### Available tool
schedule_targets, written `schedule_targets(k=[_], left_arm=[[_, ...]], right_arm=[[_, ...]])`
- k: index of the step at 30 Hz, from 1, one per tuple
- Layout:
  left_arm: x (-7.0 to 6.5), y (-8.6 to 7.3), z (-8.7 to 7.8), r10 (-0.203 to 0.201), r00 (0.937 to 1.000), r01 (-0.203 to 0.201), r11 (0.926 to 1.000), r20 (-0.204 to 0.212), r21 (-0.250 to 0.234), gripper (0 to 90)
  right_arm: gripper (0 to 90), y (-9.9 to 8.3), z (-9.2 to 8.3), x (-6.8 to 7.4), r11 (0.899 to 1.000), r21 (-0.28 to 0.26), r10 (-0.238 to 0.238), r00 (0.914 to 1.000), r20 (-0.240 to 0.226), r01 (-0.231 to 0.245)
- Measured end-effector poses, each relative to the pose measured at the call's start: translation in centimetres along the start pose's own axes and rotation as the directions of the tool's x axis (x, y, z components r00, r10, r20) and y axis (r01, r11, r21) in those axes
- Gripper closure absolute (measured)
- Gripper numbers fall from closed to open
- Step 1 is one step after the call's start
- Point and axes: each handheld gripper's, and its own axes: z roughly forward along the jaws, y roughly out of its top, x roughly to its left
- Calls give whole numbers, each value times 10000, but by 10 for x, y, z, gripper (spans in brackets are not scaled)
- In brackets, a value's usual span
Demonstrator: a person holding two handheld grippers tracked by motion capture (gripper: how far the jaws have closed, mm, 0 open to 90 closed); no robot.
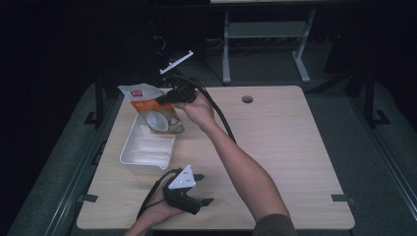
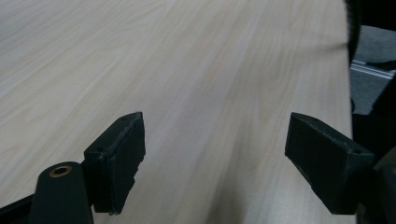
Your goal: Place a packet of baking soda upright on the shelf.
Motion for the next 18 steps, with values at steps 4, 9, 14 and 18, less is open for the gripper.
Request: schedule_targets(k=[4,9,14,18], left_arm=[[-2,0,2,161,9999,-161,9998,-16,154,197],[-4,0,1,133,9999,-132,9998,-60,131,197],[-1,-1,-3,116,9998,-116,9999,-137,10,197],[3,-3,-5,-111,9996,109,9999,-241,-87,197]], right_arm=[[900,2,16,4,10000,-62,-39,10000,43,39],[900,4,33,7,10000,-16,-53,10000,-48,53],[900,2,46,5,9998,-206,28,9997,-230,-32],[900,-14,66,-7,9988,-359,321,9991,-277,-331]])
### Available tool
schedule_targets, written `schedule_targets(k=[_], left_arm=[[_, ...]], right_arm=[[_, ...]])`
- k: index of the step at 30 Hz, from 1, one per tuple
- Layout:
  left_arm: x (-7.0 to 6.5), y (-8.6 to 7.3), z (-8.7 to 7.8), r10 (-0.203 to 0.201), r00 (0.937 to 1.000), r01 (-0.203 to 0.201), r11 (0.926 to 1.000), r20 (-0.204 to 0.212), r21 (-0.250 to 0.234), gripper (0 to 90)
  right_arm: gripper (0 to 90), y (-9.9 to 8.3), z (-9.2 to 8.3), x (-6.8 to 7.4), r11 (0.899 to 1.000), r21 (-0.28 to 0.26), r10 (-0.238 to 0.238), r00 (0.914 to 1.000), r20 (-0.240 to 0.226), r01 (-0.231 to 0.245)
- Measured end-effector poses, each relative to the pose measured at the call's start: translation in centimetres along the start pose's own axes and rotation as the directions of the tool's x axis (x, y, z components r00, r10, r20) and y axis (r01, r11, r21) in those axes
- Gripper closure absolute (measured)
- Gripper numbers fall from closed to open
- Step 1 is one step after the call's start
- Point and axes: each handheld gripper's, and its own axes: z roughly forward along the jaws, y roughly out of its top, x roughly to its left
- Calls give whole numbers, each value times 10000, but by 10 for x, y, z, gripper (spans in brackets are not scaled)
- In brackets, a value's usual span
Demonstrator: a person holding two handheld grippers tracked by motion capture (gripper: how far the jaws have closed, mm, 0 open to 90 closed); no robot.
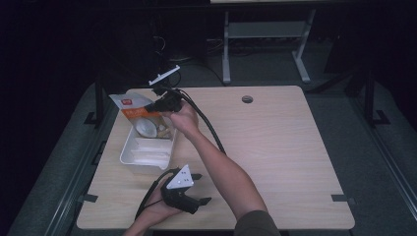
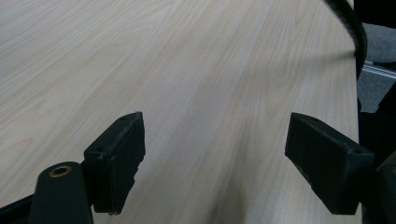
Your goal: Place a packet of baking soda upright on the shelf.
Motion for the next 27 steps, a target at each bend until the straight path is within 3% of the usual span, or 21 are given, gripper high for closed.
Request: schedule_targets(k=[8,18,27], left_arm=[[1,0,-1,25,10000,-25,10000,-57,-23,197],[-1,0,1,76,10000,-75,9999,-35,73,196],[3,-1,-1,-47,9999,48,10000,-118,25,195]], right_arm=[[899,-20,1,-17,9962,-488,705,9973,-226,-716],[893,-27,0,-17,9987,81,502,9984,249,-504],[895,-32,-1,-20,9984,252,511,9987,82,-513]])
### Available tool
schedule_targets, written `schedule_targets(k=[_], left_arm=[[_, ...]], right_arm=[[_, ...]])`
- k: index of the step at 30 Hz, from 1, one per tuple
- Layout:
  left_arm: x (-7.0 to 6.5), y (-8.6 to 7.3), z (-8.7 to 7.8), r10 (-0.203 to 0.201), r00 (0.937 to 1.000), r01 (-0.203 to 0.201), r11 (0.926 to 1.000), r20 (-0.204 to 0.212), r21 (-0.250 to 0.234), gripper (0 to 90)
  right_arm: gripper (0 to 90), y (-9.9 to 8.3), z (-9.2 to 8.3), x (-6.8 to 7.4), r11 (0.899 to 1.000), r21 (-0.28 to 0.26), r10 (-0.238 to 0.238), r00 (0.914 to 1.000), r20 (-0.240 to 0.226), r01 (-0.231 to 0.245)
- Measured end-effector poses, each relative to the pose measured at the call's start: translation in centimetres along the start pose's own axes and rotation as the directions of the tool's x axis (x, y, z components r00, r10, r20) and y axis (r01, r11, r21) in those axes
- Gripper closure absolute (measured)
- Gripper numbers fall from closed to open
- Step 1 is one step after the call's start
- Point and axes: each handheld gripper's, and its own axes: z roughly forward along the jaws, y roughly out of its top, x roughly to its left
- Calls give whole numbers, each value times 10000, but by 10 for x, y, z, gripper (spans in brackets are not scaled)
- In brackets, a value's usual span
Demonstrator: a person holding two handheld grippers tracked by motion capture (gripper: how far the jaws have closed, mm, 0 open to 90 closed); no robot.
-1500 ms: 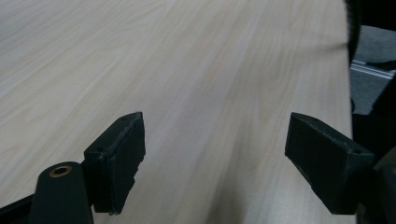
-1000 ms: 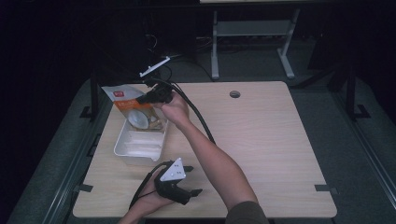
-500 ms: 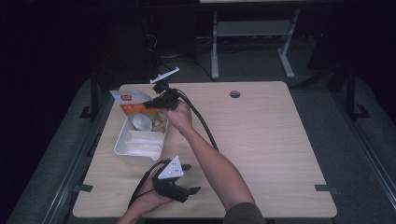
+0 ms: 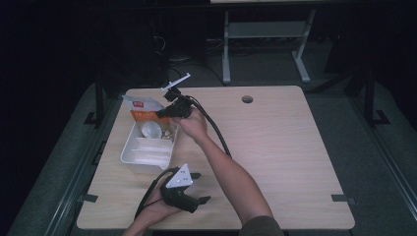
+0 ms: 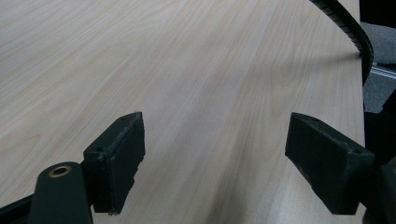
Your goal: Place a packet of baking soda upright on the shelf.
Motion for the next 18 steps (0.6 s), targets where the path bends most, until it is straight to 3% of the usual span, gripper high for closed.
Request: schedule_targets(k=[4,15,18], left_arm=[[0,0,0,7,10000,-7,10000,-1,-7,195],[0,0,1,75,10000,-76,10000,34,51,195],[0,0,3,41,9999,-43,9999,92,120,195]], right_arm=[[896,-3,-2,-1,9997,240,-93,9997,207,88],[886,-6,-4,-4,9987,512,-50,9997,226,39],[833,-6,-8,-4,9987,499,-56,9997,255,43]])
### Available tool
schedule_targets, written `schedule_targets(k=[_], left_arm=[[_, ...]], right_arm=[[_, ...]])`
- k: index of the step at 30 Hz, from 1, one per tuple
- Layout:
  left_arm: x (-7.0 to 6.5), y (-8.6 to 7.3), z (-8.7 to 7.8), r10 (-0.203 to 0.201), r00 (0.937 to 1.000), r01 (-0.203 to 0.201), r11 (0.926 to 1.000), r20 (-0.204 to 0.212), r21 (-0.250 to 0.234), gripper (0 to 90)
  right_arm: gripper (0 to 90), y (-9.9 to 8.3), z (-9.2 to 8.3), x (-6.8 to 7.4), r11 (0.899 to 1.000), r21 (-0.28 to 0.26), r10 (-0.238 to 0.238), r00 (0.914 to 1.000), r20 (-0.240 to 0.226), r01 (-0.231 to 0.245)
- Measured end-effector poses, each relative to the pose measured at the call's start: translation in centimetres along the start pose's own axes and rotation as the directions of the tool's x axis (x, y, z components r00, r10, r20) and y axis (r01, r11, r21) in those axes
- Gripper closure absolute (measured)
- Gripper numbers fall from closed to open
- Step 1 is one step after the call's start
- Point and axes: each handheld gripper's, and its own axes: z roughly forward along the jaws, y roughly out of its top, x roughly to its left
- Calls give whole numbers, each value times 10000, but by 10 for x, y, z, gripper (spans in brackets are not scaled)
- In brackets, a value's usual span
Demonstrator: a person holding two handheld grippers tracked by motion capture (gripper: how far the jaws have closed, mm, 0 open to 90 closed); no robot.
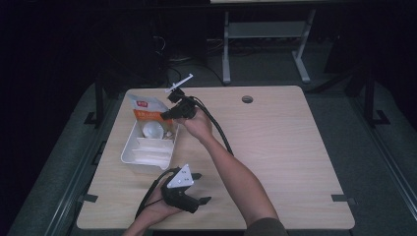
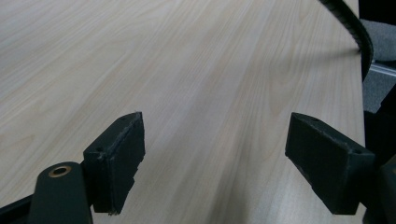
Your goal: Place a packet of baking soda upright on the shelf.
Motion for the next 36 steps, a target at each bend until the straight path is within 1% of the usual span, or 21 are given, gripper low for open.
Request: schedule_targets(k=[1,4,5,6,7,9,11,13,14,18,20,23,24,25,30,33,36], left_arm=[[0,0,0,0,10000,0,10000,0,0,194],[0,1,0,67,10000,-68,10000,-19,-21,194],[1,0,-1,19,10000,-19,10000,-37,-31,194],[1,0,-1,-9,10000,9,10000,-40,-33,192],[1,0,-1,-8,10000,8,10000,-53,-35,193],[1,0,-2,-9,10000,8,10000,-83,-54,192],[2,0,-1,-21,10000,20,10000,-91,-26,192],[2,0,-1,-58,9999,58,10000,-88,12,191],[2,0,0,-33,10000,33,10000,-81,31,191],[4,0,0,-80,9999,80,10000,-98,20,190],[4,-1,0,-112,9999,113,9999,-120,31,190],[4,0,0,-100,9999,101,9999,-138,19,190],[4,-1,0,-128,9998,128,9999,-142,10,189],[4,-1,0,-162,9998,162,9999,-142,12,189],[7,-1,-1,-132,9998,132,9999,-155,37,189],[7,-1,-1,-215,9996,215,9998,-184,14,189],[8,-2,-1,-259,9994,259,9997,-229,20,189]], right_arm=[[833,0,0,0,10000,0,0,10000,0,0],[784,-2,-7,-3,9999,-16,109,9999,-125,-109],[781,-4,-10,-3,9999,3,105,9999,-114,-105],[769,-6,-13,-4,9999,-87,49,10000,-61,-50],[753,-7,-16,-4,9998,-144,100,9999,-66,-101],[717,-9,-21,-7,9997,-142,170,9997,-177,-173],[706,-11,-28,-8,9994,-242,245,9994,-241,-251],[676,-13,-38,-8,9994,-297,179,9996,-206,-185],[676,-13,-38,-8,9994,-297,179,9996,-206,-185],[641,-14,-52,-10,9990,-428,108,9995,-307,-121],[621,-16,-58,-11,9990,-427,109,9996,-245,-120],[597,-19,-66,-12,9987,-460,206,9993,-304,-220],[583,-22,-72,-12,9984,-524,199,9994,-292,-214],[583,-22,-72,-12,9984,-524,199,9994,-292,-214],[559,-27,-85,-14,9980,-567,252,9993,-279,-268],[548,-28,-91,-16,9981,-557,246,9995,-196,-257],[537,-30,-96,-18,9980,-543,320,9993,-217,-331]])
